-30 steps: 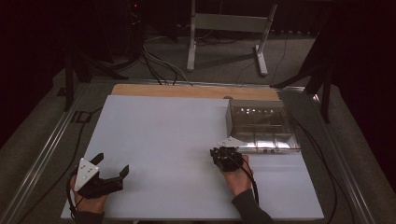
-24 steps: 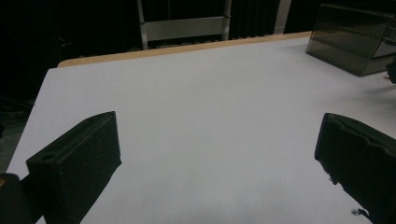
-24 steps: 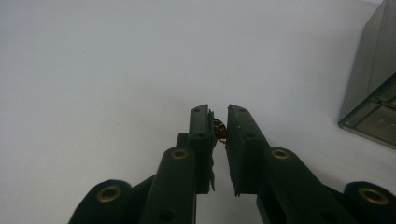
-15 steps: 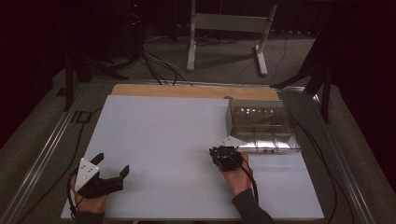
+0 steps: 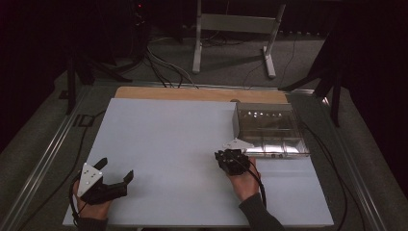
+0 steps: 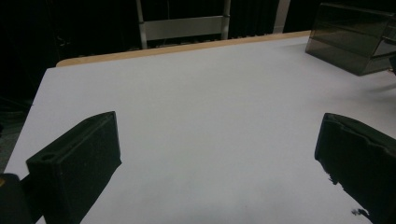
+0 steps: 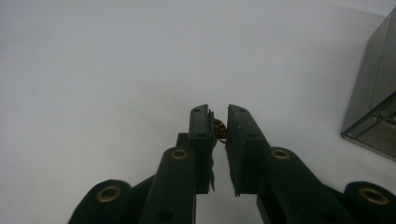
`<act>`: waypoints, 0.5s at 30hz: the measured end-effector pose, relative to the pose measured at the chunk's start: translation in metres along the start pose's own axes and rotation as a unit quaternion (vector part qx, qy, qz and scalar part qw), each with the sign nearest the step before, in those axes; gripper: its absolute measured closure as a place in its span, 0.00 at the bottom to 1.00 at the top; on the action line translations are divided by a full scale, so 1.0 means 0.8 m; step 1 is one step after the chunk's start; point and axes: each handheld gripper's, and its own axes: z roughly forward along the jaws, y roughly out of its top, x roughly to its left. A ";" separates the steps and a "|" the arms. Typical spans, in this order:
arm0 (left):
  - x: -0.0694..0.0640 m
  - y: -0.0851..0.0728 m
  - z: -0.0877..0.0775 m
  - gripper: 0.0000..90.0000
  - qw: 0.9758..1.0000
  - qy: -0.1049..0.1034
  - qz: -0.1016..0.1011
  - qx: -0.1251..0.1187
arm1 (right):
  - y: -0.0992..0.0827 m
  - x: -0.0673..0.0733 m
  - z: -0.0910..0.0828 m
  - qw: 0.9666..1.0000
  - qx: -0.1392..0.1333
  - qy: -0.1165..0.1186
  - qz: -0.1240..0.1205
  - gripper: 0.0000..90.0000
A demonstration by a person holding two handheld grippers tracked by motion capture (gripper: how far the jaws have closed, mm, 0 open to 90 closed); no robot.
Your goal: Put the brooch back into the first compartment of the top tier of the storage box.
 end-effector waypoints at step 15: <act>0.000 0.000 0.000 0.01 1.000 -0.001 0.000 0.001 | 0.011 -0.002 -0.007 1.000 -0.006 0.005 0.002 0.91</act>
